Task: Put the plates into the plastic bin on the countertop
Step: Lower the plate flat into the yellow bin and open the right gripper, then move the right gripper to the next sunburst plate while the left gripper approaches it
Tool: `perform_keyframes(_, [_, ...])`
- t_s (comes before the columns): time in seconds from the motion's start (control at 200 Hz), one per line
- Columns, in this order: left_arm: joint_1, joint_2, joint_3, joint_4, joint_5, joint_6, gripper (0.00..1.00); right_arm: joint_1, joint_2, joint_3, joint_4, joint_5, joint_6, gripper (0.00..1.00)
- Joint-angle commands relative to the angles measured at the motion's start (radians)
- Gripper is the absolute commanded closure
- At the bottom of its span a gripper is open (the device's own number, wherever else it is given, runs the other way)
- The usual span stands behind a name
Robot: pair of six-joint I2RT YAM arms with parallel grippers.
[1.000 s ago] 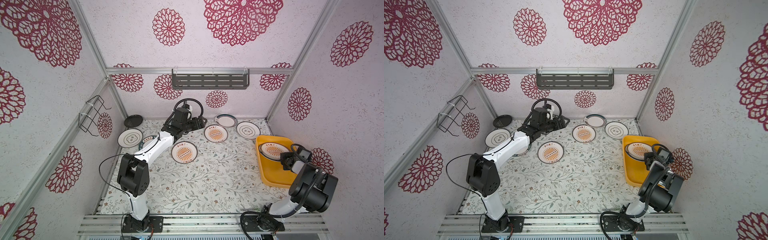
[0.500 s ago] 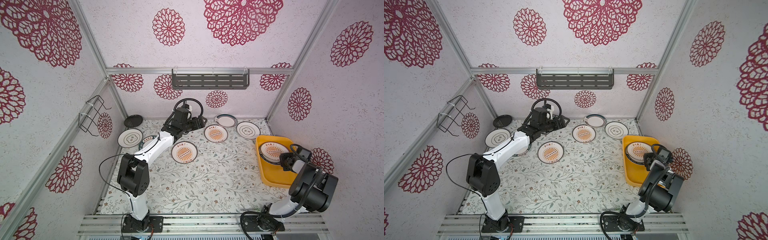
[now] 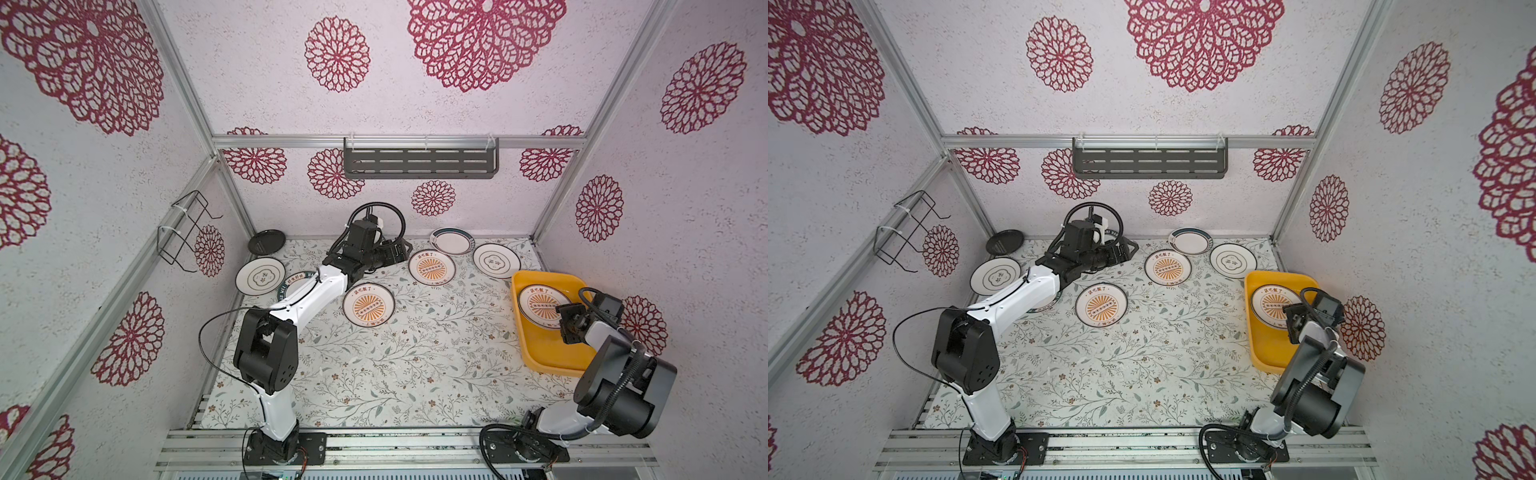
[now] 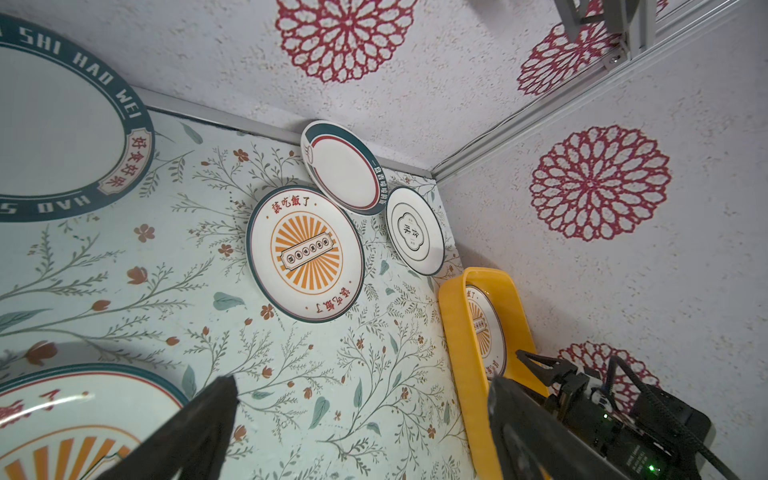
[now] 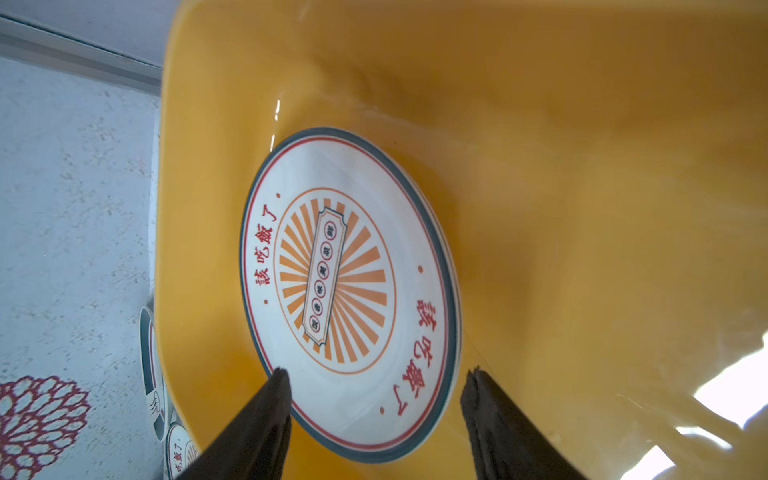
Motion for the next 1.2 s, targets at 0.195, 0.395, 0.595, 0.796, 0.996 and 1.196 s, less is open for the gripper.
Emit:
perform_keyframes(0.195, [0.024, -0.154, -0.139, -0.018, -0.070, -0.032, 0.03, 0.096, -0.165, -0.012, -0.024, 0.020, -0.024, 0.14])
perform_keyframes(0.395, [0.060, -0.281, -0.284, -0.038, -0.125, -0.058, 0.03, 0.246, -0.250, 0.031, -0.025, 0.032, -0.062, 0.10])
perform_keyframes(0.595, [0.137, -0.390, -0.430, -0.043, -0.121, -0.116, 0.03, 0.392, -0.309, 0.060, -0.010, 0.023, -0.071, 0.08])
perform_keyframes(0.796, [0.239, -0.459, -0.559, -0.054, -0.065, -0.183, 0.03, 0.567, -0.305, 0.085, 0.023, 0.032, -0.074, 0.02])
perform_keyframes(0.996, [0.327, -0.457, -0.654, -0.019, 0.077, -0.186, 0.03, 0.760, -0.219, 0.132, 0.076, 0.043, -0.087, 0.01])
perform_keyframes(1.196, [0.362, -0.378, -0.680, 0.002, 0.168, -0.195, 0.03, 0.913, -0.066, 0.206, 0.127, 0.045, -0.079, 0.01])
